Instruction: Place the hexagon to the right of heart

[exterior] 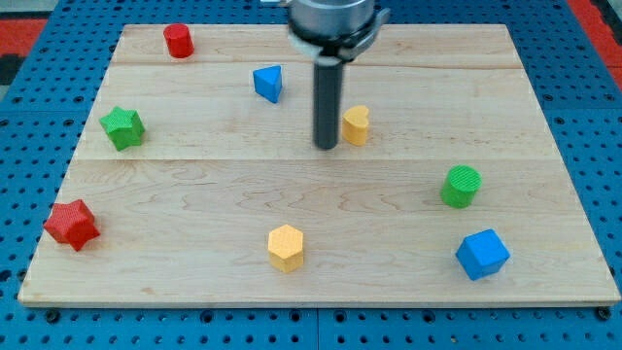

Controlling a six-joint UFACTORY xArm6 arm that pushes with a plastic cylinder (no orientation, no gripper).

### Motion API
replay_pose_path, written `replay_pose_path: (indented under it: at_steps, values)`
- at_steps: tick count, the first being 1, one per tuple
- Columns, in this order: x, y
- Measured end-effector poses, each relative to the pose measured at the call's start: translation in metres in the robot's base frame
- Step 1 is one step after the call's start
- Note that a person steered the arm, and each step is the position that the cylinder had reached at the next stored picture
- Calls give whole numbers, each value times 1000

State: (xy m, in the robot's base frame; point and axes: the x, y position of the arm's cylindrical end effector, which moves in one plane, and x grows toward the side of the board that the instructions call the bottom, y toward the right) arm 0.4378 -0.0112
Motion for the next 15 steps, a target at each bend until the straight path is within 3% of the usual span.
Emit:
replay_pose_path:
  at_steps: [2, 4, 5, 9, 11, 12, 15]
  values:
    - [100, -93]
    - [169, -78]
    - [167, -45]
    - [76, 66]
    - [113, 51]
    - [94, 20]
    - [45, 40]
